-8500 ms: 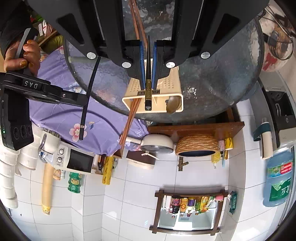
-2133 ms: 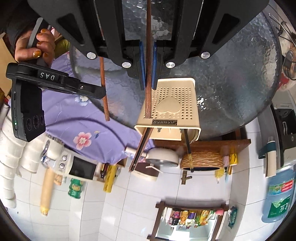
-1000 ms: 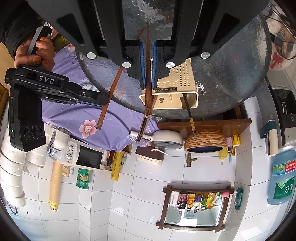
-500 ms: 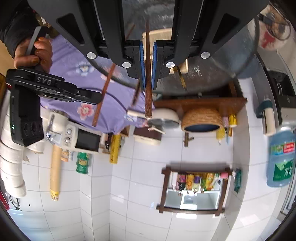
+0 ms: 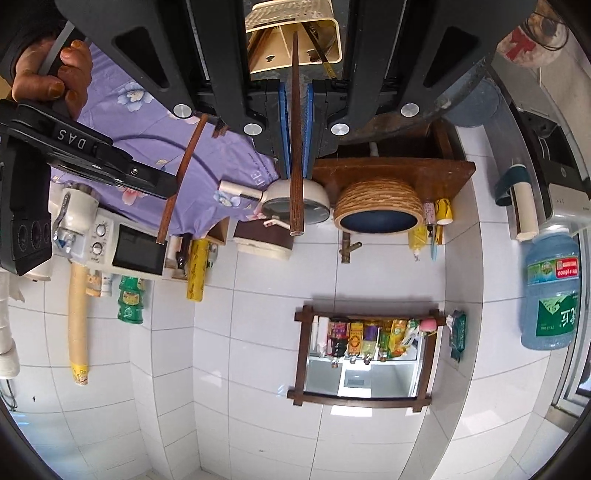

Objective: Organize utensils

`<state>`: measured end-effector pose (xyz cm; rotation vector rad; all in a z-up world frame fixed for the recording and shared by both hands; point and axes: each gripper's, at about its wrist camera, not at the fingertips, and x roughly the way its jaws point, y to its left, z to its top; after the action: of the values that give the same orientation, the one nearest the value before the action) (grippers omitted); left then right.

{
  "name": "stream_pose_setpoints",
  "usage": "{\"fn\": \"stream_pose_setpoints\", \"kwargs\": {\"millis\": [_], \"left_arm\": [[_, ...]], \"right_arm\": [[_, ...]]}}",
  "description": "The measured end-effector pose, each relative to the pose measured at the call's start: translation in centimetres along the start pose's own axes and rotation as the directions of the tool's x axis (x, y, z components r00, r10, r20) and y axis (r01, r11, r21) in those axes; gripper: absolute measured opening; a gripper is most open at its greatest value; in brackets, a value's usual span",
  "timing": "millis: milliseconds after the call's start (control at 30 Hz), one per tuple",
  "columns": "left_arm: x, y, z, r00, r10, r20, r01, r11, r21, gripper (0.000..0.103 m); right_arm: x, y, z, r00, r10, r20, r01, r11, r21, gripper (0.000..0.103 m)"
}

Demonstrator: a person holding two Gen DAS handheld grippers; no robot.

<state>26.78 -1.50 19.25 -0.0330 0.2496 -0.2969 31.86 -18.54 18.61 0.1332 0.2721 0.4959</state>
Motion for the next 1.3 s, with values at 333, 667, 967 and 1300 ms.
{"fn": "stream_pose_setpoints", "kwargs": {"millis": [333,667,967,1300], "left_arm": [[5.6,1.3,-7.3,0.988,-0.019,-0.151,0.010,0.998,-0.057,0.007],[6.9,1.7,-10.0,0.978,-0.016,-0.210,0.004,0.998,-0.059,0.005],[4.1,0.4,-10.3,0.989,0.000,-0.147,-0.002,1.000,-0.011,0.040],[-1.8,0.2,-15.1,0.989,0.108,-0.105,-0.108,0.994,0.003,0.088]], "right_arm": [[4.6,-1.8,-6.9,0.992,-0.027,-0.125,0.033,0.999,0.043,0.008],[6.0,-2.4,-9.8,0.984,-0.033,-0.172,0.044,0.997,0.061,0.008],[3.8,-2.1,-10.1,0.992,-0.063,-0.107,0.068,0.997,0.042,0.052],[-1.9,0.4,-14.7,0.986,-0.143,-0.092,0.137,0.989,-0.063,0.068]]}}
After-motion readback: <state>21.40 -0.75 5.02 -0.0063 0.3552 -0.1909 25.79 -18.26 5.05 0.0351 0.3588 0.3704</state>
